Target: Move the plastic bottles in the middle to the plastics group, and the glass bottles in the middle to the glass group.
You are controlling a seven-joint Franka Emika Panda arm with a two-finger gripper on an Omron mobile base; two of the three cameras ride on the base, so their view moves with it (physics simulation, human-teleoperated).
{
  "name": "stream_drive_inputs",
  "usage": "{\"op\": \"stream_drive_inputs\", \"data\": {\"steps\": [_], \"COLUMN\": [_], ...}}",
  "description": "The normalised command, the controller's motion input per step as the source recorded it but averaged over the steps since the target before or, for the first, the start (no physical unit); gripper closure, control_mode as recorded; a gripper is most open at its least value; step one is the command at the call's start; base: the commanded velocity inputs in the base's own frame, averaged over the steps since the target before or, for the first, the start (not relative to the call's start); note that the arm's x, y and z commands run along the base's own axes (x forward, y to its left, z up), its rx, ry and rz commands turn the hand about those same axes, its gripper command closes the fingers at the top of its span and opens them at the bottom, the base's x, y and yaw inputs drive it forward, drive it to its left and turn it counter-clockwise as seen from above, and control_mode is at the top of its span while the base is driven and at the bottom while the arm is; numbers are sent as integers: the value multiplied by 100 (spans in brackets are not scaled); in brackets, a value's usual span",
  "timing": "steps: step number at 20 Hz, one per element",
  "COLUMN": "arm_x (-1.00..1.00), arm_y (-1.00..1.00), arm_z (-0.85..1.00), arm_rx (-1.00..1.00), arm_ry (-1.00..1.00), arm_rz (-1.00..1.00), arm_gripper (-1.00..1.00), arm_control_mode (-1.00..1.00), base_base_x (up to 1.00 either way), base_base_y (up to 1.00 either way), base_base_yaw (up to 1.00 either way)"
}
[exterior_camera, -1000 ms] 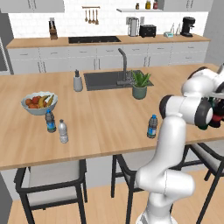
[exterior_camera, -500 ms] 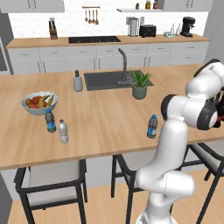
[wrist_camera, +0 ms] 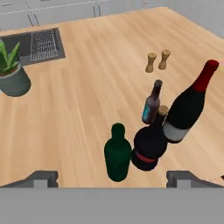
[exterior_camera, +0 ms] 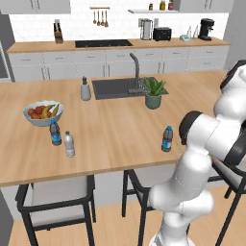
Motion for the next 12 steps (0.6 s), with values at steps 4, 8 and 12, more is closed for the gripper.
{"op": "stream_drive_inputs", "data": {"steps": [4, 8, 12], "arm_x": [-57, -43, -33], "arm_y": [96, 100, 100], "arm_z": [7, 0, 0], "arm_rx": [-21, -16, -1], "arm_ry": [1, 5, 8], "arm_rz": [3, 2, 9], "arm_gripper": [-100, -100, -100], "arm_control_mode": [-100, -100, -100], "base_base_x": [0, 0, 0], "base_base_y": [0, 0, 0], "base_base_yaw": [0, 0, 0]}}
